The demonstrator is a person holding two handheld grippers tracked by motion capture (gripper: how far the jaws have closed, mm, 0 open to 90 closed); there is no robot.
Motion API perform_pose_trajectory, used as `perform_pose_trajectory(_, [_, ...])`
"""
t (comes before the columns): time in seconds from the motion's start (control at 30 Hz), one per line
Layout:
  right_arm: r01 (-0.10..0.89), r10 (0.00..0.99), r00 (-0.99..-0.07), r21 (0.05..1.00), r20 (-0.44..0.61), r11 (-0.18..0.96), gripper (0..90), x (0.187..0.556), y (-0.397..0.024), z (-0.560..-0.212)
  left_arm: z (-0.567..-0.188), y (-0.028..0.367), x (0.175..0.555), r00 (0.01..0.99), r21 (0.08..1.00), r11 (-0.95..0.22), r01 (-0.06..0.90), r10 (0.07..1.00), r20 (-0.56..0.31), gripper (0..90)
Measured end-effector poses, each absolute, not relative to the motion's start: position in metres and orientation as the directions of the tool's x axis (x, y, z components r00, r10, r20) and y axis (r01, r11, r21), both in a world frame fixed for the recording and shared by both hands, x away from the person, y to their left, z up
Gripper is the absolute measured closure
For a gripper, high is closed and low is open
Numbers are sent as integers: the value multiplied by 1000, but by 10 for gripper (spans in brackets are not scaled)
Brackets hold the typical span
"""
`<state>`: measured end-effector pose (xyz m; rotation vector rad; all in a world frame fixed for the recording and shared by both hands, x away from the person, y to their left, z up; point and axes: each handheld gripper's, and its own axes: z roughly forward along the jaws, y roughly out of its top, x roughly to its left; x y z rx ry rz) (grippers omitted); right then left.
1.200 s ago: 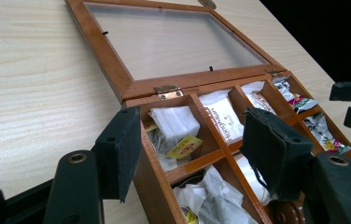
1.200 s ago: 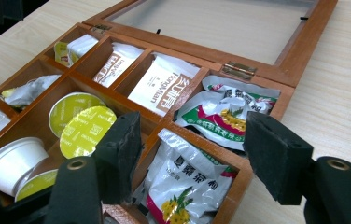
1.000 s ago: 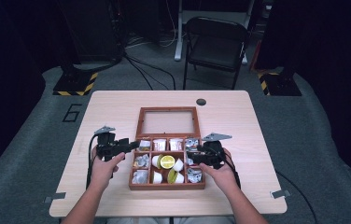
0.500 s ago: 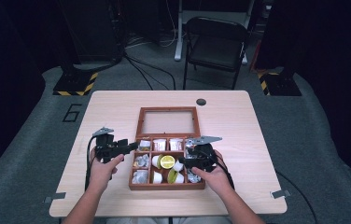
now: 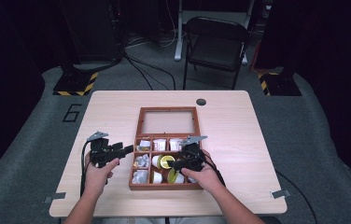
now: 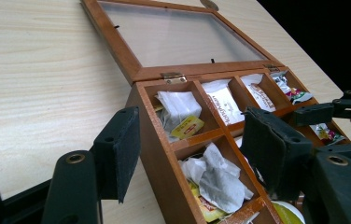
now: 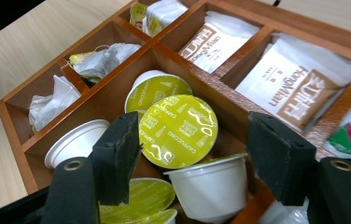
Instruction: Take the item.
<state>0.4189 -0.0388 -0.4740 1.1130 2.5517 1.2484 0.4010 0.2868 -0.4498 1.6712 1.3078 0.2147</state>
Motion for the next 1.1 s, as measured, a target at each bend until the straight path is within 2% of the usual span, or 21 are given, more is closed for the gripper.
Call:
perform_pose_trajectory(0.2, [592,642,-730,687,234,423,332,421,-31,-479,-450,291,397,403,762,43,647,829,-389,372])
perform_pose_trajectory(0.57, [540,606,-775,684,178,489,331,425,-18,-483,-450,297,391,386,762,57,645,836,-390,372])
perform_pose_trajectory(1.1, [526,592,-792,663,151,534,330,425,-5,-483,-451,304,387,366,757,74,649,842,-396,372])
